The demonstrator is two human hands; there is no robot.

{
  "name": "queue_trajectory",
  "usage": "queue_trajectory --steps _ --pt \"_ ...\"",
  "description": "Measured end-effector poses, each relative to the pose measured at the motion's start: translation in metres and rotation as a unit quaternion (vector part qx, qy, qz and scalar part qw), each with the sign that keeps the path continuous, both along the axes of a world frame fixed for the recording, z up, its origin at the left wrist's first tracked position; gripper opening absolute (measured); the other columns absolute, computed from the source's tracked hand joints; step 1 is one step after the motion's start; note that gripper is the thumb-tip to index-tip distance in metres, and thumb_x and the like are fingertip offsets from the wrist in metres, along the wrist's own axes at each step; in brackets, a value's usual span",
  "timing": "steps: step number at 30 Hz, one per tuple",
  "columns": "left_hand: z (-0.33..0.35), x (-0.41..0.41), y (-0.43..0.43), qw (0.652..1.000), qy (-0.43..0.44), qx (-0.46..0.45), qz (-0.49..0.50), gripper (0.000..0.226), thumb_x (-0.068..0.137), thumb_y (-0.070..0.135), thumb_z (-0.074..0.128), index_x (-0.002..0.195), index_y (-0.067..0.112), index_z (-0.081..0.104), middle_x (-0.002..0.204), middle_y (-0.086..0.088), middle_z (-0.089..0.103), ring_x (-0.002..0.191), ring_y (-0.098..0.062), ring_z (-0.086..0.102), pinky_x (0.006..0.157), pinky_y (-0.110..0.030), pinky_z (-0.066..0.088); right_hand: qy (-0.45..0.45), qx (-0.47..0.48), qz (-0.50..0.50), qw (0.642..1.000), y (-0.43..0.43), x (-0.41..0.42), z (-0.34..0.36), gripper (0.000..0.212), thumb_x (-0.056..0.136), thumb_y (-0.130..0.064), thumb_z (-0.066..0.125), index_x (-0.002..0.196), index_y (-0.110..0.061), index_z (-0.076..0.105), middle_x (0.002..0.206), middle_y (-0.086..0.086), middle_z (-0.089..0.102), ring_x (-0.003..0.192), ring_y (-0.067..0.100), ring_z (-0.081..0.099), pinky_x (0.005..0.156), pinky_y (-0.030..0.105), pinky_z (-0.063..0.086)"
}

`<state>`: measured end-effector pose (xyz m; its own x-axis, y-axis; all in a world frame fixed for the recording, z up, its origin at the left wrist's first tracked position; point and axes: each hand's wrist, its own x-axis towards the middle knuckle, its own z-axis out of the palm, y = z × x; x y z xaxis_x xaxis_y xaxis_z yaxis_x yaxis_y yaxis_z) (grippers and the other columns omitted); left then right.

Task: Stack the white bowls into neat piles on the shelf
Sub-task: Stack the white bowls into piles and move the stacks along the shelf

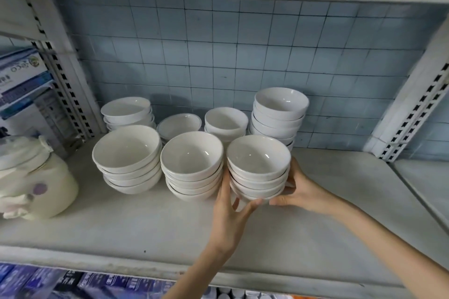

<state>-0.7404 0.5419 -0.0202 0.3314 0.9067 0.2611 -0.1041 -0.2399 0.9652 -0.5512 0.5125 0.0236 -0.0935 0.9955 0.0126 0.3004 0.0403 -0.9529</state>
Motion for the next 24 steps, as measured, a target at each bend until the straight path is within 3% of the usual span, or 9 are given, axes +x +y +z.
queue_trajectory --steps 4,6,10,16,24 --pt "0.008 0.003 -0.002 1.0 -0.024 0.005 0.014 0.077 0.081 0.013 0.071 0.146 0.019 0.029 0.146 0.011 0.041 0.133 0.004 0.036 0.095 -0.007 0.038 0.041 0.032 -0.028 0.998 0.001 -0.003 0.013 0.109 0.046 -0.061 0.083 0.135 -0.046 0.023 0.138 -0.028 0.038 0.127 -0.009 0.039 0.094 0.014 0.042" --pt "0.01 0.004 -0.004 0.999 -0.031 0.011 0.017 0.076 0.081 0.008 0.069 0.145 0.016 0.03 0.147 0.008 0.041 0.134 0.002 0.036 0.092 -0.004 0.037 0.043 0.063 -0.055 0.996 0.004 -0.007 0.015 0.101 0.049 -0.066 0.079 0.134 -0.042 0.03 0.135 -0.028 0.044 0.126 -0.007 0.042 0.098 0.012 0.039" --pt "0.007 0.004 -0.004 0.999 -0.042 0.022 0.018 0.076 0.081 -0.001 0.067 0.145 0.011 0.029 0.148 0.004 0.04 0.136 -0.002 0.035 0.093 -0.005 0.038 0.035 0.106 -0.092 0.989 0.006 -0.012 0.006 0.099 0.059 -0.06 0.078 0.14 -0.027 0.031 0.138 -0.016 0.046 0.128 0.001 0.042 0.107 0.02 0.036" --pt "0.003 0.004 0.0 0.999 -0.046 0.016 0.026 0.076 0.081 0.008 0.069 0.146 0.016 0.03 0.148 0.006 0.04 0.138 -0.008 0.034 0.097 -0.012 0.041 0.031 0.118 -0.112 0.986 0.007 -0.016 0.001 0.077 0.067 -0.046 0.073 0.133 -0.037 0.033 0.133 -0.022 0.049 0.127 0.0 0.044 0.104 0.017 0.036" --pt "-0.003 -0.004 0.001 0.999 0.029 0.005 0.013 0.059 0.087 0.027 0.066 0.139 0.021 0.041 0.136 0.008 0.053 0.126 -0.007 0.049 0.106 -0.026 0.039 0.013 0.099 -0.151 0.983 0.006 -0.021 -0.005 0.083 0.062 -0.062 0.074 0.131 -0.039 0.034 0.13 -0.026 0.05 0.125 -0.002 0.045 0.106 0.024 0.035"
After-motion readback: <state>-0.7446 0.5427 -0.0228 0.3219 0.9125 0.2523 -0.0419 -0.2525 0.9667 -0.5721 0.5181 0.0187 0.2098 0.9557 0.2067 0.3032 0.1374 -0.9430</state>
